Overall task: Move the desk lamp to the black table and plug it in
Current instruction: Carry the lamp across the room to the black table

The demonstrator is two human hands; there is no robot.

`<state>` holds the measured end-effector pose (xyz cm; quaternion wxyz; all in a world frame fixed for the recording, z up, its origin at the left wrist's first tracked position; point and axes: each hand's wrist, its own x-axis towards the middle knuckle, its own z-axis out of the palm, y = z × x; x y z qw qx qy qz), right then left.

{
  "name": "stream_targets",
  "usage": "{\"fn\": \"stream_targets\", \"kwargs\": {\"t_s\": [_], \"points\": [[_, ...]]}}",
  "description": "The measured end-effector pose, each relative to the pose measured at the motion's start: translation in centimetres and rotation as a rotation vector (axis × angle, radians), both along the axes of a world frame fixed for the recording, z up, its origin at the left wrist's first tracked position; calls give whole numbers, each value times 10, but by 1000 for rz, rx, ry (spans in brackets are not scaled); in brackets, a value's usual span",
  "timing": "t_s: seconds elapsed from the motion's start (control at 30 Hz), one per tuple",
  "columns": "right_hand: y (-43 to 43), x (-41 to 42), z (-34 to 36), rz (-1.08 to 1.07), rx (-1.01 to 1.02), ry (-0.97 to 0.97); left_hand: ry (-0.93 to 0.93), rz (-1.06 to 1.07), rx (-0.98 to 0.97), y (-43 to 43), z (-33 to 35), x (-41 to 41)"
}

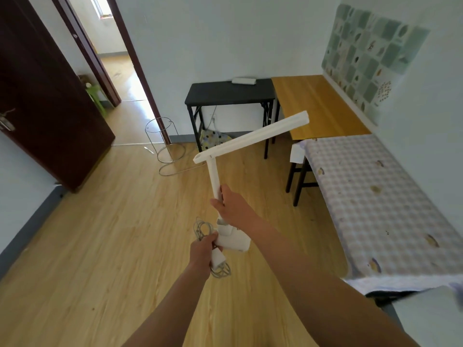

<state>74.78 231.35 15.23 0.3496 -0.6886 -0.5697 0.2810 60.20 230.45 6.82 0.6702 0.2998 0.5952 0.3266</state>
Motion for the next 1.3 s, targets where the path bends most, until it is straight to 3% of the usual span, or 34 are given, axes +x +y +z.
{"fn": "stream_targets", "kwargs": {"t_s": [0.53,0.87,1.3], "points": [[51,73,-5,-141,56,-68,-95,-97,-10,66,-12,75],[141,97,8,-210,-18,-146,-124,-172,-4,169,-8,99],[228,103,8,-298,-18,-100,-139,-298,-5,272,-7,106]]}}
